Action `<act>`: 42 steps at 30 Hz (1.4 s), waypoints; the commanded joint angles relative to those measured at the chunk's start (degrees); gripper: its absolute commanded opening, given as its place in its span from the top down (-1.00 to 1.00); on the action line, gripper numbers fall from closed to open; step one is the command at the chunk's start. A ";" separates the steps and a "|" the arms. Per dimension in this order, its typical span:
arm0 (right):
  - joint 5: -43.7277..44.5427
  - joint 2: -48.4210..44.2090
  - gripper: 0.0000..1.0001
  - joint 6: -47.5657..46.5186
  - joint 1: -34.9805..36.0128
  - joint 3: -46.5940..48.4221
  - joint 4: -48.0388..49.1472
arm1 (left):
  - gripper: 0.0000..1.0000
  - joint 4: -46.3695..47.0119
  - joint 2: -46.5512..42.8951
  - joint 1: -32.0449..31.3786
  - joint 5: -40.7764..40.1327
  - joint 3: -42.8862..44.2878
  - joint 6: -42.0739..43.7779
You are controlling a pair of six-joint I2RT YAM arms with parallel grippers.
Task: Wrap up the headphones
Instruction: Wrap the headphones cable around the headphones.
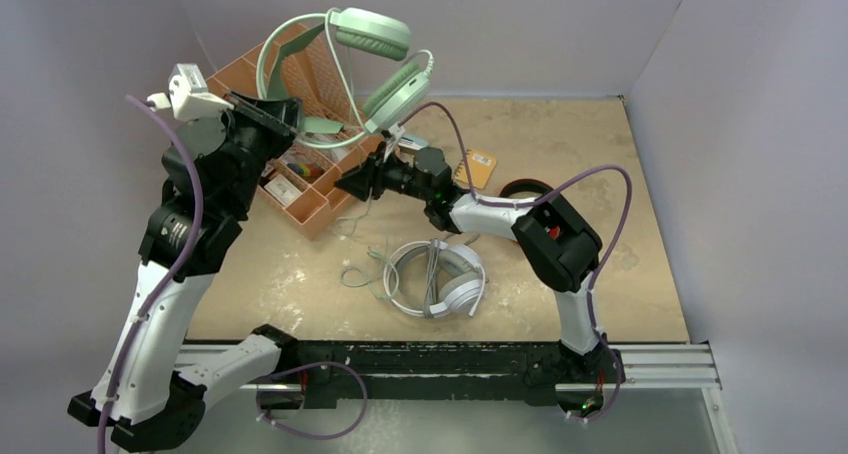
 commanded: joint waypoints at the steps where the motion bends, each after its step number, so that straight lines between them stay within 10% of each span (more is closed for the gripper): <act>1: 5.54 -0.44 0.20 -1.70 2.38 -1.04 7.28 | 1.00 8.18 1.91 0.25 -3.49 8.26 -2.17; 12: 4.67 -1.91 1.00 -1.35 6.44 -7.71 11.86 | 1.00 9.73 9.89 0.30 -13.42 17.28 7.45; 24: 8.12 -16.19 1.00 -11.02 15.39 -15.05 -0.90 | 1.00 7.33 19.40 1.10 -27.18 24.31 24.18; 42: 24.65 -42.83 1.00 -27.52 21.38 -7.65 -38.42 | 1.00 7.48 9.55 6.80 -33.00 1.63 38.61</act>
